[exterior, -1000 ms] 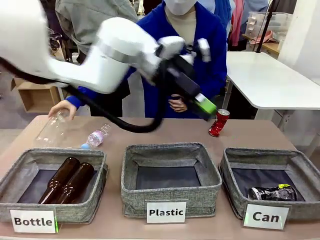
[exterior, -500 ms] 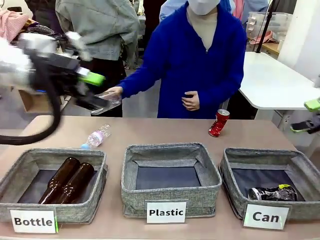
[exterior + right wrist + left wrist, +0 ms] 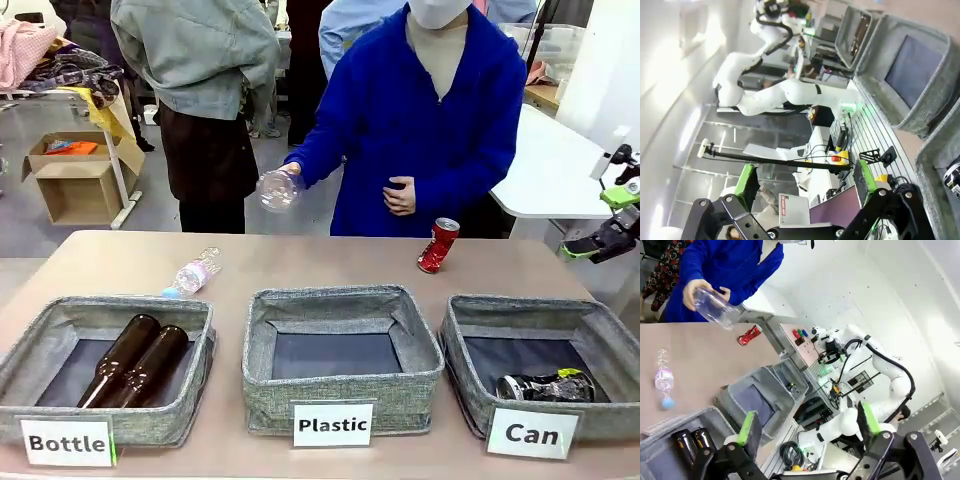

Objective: Sort the can waste into the basket.
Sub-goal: Pick up the can waste from the table and place it in the right Fabric basket.

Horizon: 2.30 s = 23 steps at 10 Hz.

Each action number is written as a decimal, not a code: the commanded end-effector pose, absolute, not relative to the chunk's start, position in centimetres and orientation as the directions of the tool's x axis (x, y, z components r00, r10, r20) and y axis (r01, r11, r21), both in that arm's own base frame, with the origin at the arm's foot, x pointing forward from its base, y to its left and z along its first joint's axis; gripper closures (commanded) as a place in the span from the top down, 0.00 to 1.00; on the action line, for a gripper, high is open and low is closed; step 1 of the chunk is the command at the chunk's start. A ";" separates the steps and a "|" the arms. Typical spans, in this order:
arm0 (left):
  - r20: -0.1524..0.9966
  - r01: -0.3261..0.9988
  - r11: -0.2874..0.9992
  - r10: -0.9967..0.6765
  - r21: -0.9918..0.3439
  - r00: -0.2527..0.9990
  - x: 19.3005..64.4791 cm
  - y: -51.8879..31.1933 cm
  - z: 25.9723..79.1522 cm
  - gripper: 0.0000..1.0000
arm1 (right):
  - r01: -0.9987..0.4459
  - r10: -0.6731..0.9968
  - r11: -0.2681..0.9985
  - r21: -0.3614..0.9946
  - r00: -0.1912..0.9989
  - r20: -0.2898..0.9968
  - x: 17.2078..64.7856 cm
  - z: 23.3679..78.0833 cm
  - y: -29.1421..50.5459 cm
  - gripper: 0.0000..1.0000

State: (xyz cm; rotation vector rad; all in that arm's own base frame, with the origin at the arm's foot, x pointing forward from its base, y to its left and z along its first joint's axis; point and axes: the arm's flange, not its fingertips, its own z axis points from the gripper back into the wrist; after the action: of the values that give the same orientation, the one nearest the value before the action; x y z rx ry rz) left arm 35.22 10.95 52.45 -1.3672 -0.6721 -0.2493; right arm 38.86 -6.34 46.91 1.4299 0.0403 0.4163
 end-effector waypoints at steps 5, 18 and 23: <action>0.574 0.560 0.134 0.127 -0.818 0.809 36.5 5.5 53.3 1.00 | -0.283 0.311 0.102 0.954 0.920 0.239 38.0 47.6 -5.4 1.00; 0.574 0.560 0.134 0.127 -0.818 0.809 36.5 5.5 53.3 1.00 | -0.848 0.735 0.530 0.007 0.464 0.494 46.8 41.6 -9.3 1.00; 0.574 0.560 0.134 0.127 -0.818 0.809 36.5 5.5 53.3 1.00 | -0.859 0.738 0.500 0.109 0.488 0.467 46.5 43.9 -10.8 1.00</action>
State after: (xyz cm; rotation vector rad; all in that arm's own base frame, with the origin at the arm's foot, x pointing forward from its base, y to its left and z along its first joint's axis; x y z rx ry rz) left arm 36.64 5.37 52.96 -1.4085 -0.5988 -0.3476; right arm 46.57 -10.69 43.29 0.3451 -0.3951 0.9953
